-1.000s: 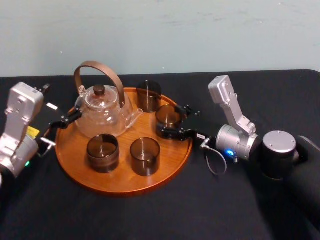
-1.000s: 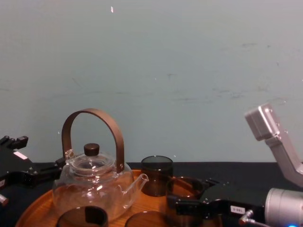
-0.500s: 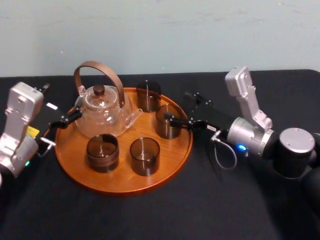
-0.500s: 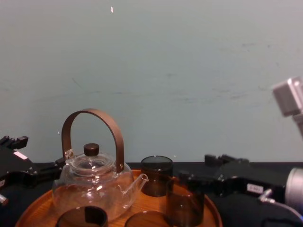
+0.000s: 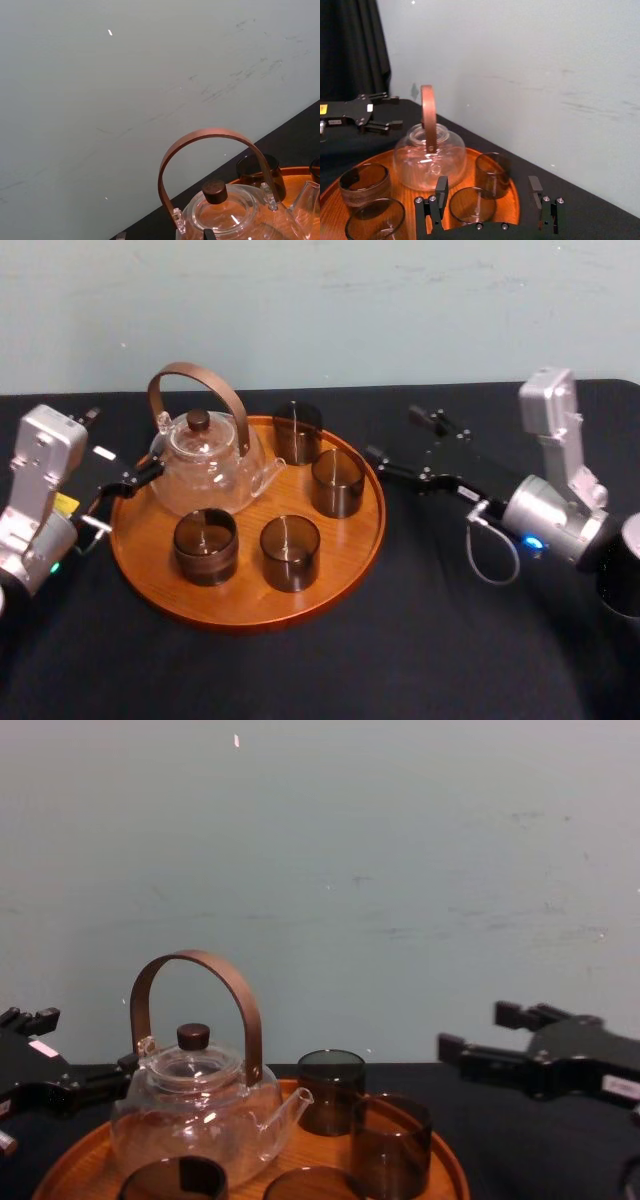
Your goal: Pick up the glass from the table and place it on the tray.
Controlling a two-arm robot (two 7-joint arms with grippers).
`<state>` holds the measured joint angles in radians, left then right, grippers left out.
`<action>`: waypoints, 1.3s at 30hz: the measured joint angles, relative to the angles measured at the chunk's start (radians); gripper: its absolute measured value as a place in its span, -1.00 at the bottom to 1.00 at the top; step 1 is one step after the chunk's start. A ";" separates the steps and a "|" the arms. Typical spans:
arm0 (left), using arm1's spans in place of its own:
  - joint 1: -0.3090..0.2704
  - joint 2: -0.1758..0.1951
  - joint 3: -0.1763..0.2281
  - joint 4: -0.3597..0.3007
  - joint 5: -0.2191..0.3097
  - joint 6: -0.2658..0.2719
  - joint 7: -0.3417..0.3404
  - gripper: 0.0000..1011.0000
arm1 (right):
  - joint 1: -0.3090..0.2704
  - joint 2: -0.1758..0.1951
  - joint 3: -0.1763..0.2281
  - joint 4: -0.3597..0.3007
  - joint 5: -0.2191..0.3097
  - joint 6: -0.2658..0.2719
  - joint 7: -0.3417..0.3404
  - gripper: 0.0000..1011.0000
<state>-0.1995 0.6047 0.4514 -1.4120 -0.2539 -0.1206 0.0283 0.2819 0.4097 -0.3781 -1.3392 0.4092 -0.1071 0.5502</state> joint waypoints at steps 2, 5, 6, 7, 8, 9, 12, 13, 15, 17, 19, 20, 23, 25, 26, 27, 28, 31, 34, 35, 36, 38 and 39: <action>0.000 0.000 0.000 0.000 0.000 0.000 0.000 0.98 | -0.021 0.013 0.018 -0.018 0.009 -0.005 -0.012 0.98; 0.000 0.000 0.000 0.000 0.000 0.000 0.000 0.98 | -0.043 0.026 0.036 -0.034 0.011 -0.012 -0.030 0.98; 0.000 0.000 0.000 0.000 0.000 0.000 0.000 0.98 | -0.049 0.030 0.041 -0.038 0.012 -0.014 -0.036 0.98; 0.000 0.000 0.000 0.000 0.000 0.000 0.000 0.98 | -0.060 0.035 0.052 -0.043 0.013 -0.018 -0.044 0.98; 0.000 0.000 0.000 0.000 0.000 0.000 0.000 0.98 | -0.064 0.037 0.057 -0.044 0.013 -0.020 -0.049 0.98; 0.000 0.000 0.000 0.000 0.000 0.000 0.000 0.98 | -0.069 0.039 0.062 -0.045 0.012 -0.023 -0.054 0.98; 0.000 0.000 0.000 0.000 0.000 0.000 0.000 0.98 | -0.088 0.045 0.085 -0.047 0.001 -0.035 -0.082 0.98; 0.000 0.000 0.000 0.000 0.000 0.000 0.000 0.98 | -0.091 0.045 0.088 -0.047 -0.003 -0.037 -0.088 0.98; 0.000 0.000 0.000 0.000 0.000 0.000 0.000 0.98 | -0.099 0.045 0.100 -0.046 -0.018 -0.043 -0.106 0.98; 0.000 0.000 0.000 0.000 0.000 0.000 0.000 0.98 | -0.103 0.043 0.107 -0.044 -0.027 -0.045 -0.117 0.98; 0.000 0.000 0.000 0.000 0.000 0.000 0.000 0.98 | -0.106 0.038 0.116 -0.038 -0.041 -0.047 -0.132 0.98; 0.000 0.000 0.000 0.000 0.000 0.000 0.000 0.98 | -0.107 0.037 0.119 -0.034 -0.045 -0.048 -0.137 0.98; 0.000 0.000 0.000 0.000 0.000 0.000 0.000 0.98 | -0.108 0.029 0.127 -0.021 -0.067 -0.049 -0.158 0.98; 0.000 0.000 0.000 0.000 0.000 0.000 0.000 0.98 | -0.108 0.029 0.127 -0.019 -0.068 -0.049 -0.159 0.98; 0.000 0.000 0.000 0.000 0.000 0.000 0.000 0.98 | -0.108 0.029 0.127 -0.019 -0.068 -0.049 -0.159 0.98; 0.000 0.000 0.000 0.000 0.000 0.000 0.000 0.98 | -0.108 0.029 0.127 -0.020 -0.067 -0.049 -0.158 0.98; 0.000 0.000 0.000 0.000 0.000 0.000 0.000 0.98 | -0.108 0.030 0.127 -0.020 -0.067 -0.049 -0.158 0.98; 0.000 0.000 0.000 0.000 0.000 0.000 0.000 0.98 | -0.108 0.030 0.126 -0.021 -0.066 -0.050 -0.157 0.98; 0.000 0.000 0.000 0.000 0.000 0.000 0.000 0.98 | -0.108 0.030 0.126 -0.021 -0.066 -0.050 -0.156 0.98; 0.000 0.000 0.000 0.000 0.000 0.000 0.000 0.98 | -0.108 0.030 0.126 -0.022 -0.065 -0.050 -0.155 0.98; 0.000 0.000 0.000 0.000 0.000 0.000 0.000 0.98 | -0.108 0.030 0.126 -0.022 -0.065 -0.050 -0.155 0.98; 0.000 0.000 0.000 0.000 0.000 0.000 0.000 0.98 | -0.108 0.031 0.126 -0.022 -0.064 -0.050 -0.154 0.98; 0.000 0.000 0.000 0.000 0.000 0.000 0.000 0.98 | -0.108 0.031 0.126 -0.022 -0.063 -0.050 -0.154 0.98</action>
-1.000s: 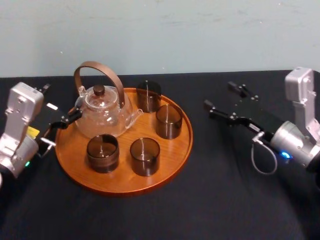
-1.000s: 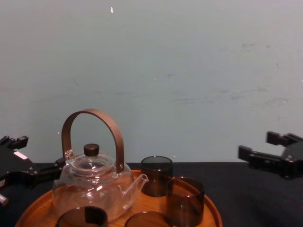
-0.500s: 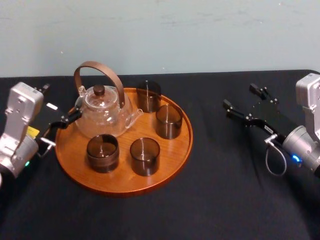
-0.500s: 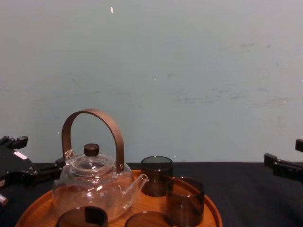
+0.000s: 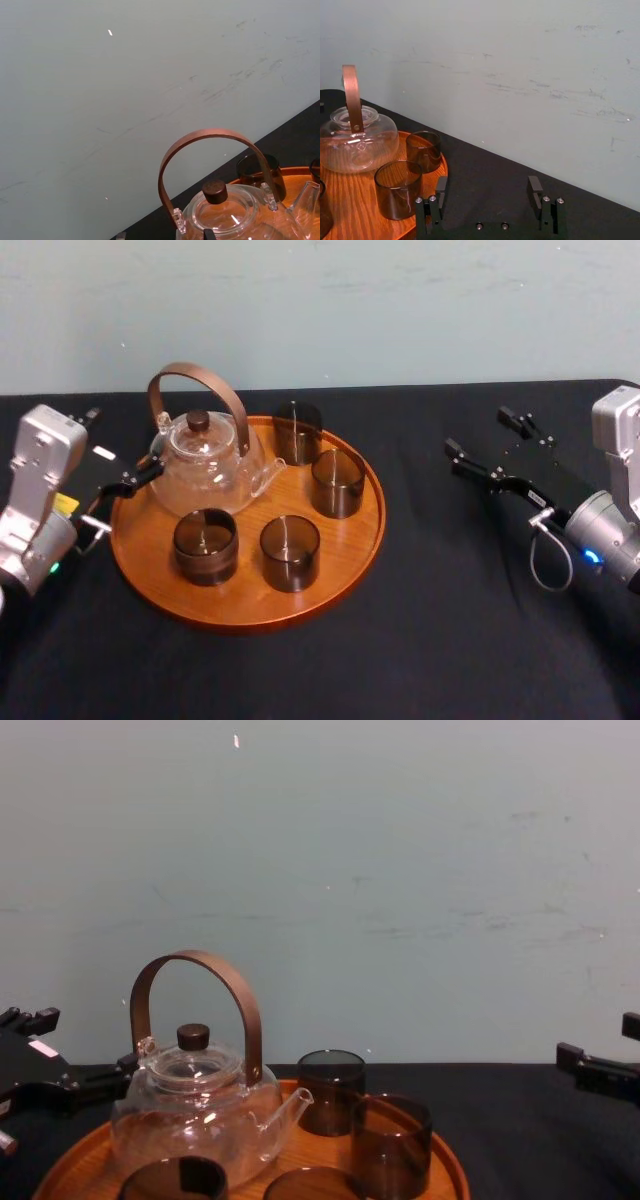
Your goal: Pick up the glass from the table and place it on the tray.
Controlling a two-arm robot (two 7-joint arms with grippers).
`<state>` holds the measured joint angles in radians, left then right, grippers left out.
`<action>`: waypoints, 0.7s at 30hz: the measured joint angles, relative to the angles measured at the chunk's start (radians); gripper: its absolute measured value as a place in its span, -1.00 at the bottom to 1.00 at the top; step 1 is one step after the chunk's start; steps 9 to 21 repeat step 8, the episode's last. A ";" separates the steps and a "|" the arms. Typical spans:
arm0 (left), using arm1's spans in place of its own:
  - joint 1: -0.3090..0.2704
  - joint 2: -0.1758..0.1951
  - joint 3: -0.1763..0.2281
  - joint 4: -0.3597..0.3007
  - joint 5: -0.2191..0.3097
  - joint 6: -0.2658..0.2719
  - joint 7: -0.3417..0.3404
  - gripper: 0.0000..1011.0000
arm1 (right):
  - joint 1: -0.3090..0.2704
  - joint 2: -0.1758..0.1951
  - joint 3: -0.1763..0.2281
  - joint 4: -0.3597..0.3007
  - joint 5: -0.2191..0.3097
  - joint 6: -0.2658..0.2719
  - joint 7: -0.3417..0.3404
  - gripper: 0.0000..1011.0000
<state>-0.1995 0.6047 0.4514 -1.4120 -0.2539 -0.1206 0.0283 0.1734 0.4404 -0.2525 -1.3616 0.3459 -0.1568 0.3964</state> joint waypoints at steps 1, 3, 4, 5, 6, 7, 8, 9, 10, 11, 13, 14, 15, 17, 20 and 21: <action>0.000 0.000 0.000 0.000 0.000 0.000 0.000 0.98 | 0.000 0.000 0.000 0.000 0.000 0.000 0.000 0.98; 0.000 0.000 0.000 0.000 0.000 0.000 0.000 0.98 | 0.000 0.000 0.000 0.000 0.001 0.000 0.001 0.98; 0.000 0.000 0.000 0.000 0.000 0.000 0.000 0.98 | 0.000 0.000 0.000 -0.001 0.001 0.000 0.001 0.98; 0.000 0.000 0.000 0.000 0.000 0.000 0.000 0.98 | 0.000 0.000 -0.001 -0.001 0.001 0.000 0.002 0.98; 0.000 0.000 0.000 0.000 0.000 0.000 0.000 0.98 | 0.000 0.001 -0.001 -0.001 0.001 0.000 0.002 0.98; 0.000 0.000 0.000 0.000 0.000 0.000 0.000 0.98 | 0.000 0.001 -0.001 -0.001 0.001 0.000 0.002 0.98; 0.000 0.000 0.000 0.000 0.000 0.000 0.000 0.98 | 0.000 0.001 -0.001 -0.001 0.002 0.000 0.002 0.98; 0.000 0.000 0.000 0.000 0.000 0.000 0.000 0.98 | 0.000 0.001 -0.001 -0.001 0.002 0.000 0.002 0.98; 0.000 0.000 0.000 0.000 0.000 0.000 0.000 0.98 | 0.000 0.001 -0.001 -0.001 0.002 0.000 0.002 0.98; 0.000 0.000 0.000 0.000 0.000 0.000 0.000 0.98 | 0.000 0.001 -0.001 -0.001 0.002 0.000 0.002 0.98; 0.000 0.000 0.000 0.000 0.000 0.000 0.000 0.98 | 0.000 0.001 -0.001 -0.001 0.002 0.000 0.002 0.98; 0.000 0.000 0.000 0.000 0.000 0.000 0.000 0.98 | 0.000 0.001 -0.001 -0.001 0.002 0.000 0.002 0.98; 0.000 0.000 0.000 0.000 0.000 0.000 0.000 0.98 | 0.000 0.001 -0.001 -0.001 0.002 0.000 0.002 0.98; 0.000 0.000 0.000 0.000 0.000 0.000 0.000 0.98 | 0.000 0.001 -0.001 -0.001 0.002 0.000 0.002 0.98; 0.000 0.000 0.000 0.000 0.000 0.000 0.000 0.98 | 0.000 0.001 -0.001 -0.001 0.002 0.000 0.002 0.98; 0.000 0.000 0.000 0.000 0.000 0.000 0.000 0.98 | 0.000 0.001 -0.001 -0.001 0.002 0.000 0.002 0.98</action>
